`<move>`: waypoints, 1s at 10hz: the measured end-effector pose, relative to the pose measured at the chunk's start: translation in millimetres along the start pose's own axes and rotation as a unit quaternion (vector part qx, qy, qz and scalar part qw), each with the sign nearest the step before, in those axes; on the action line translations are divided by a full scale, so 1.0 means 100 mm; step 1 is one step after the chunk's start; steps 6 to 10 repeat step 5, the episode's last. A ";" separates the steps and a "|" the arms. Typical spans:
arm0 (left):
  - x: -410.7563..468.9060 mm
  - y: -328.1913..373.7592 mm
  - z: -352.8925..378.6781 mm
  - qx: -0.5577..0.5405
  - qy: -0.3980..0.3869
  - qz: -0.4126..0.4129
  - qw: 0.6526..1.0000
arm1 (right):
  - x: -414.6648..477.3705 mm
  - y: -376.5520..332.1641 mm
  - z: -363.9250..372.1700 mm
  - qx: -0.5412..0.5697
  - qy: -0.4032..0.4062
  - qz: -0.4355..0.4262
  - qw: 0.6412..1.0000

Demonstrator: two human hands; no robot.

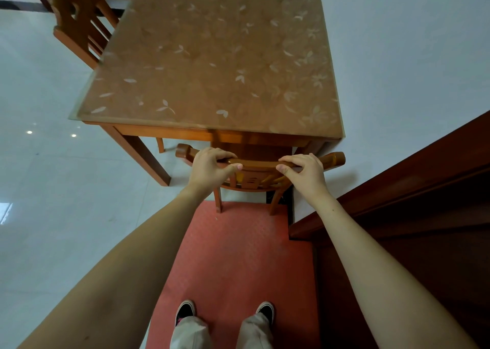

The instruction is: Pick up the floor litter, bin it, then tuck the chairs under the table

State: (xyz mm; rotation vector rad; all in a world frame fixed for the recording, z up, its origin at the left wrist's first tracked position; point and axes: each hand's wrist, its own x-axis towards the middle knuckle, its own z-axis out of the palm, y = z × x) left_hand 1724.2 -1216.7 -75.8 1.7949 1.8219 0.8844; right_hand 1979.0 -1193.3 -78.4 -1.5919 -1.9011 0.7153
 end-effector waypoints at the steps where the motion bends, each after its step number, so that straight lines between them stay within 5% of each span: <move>1: -0.03 0.03 -0.01 0.011 -0.015 -0.013 1.000 | -0.03 -0.07 -0.01 0.001 -0.003 0.015 1.000; 4: -0.36 0.30 -0.26 0.048 -0.061 -0.011 0.997 | -0.30 -0.48 -0.22 0.015 -0.036 0.044 0.998; 5: -0.42 0.48 -0.46 0.065 -0.033 0.031 0.997 | -0.37 -0.72 -0.39 -0.039 0.002 -0.014 0.999; 10: -0.42 0.48 -0.46 0.065 -0.033 0.031 0.997 | -0.37 -0.72 -0.39 -0.039 0.002 -0.014 0.999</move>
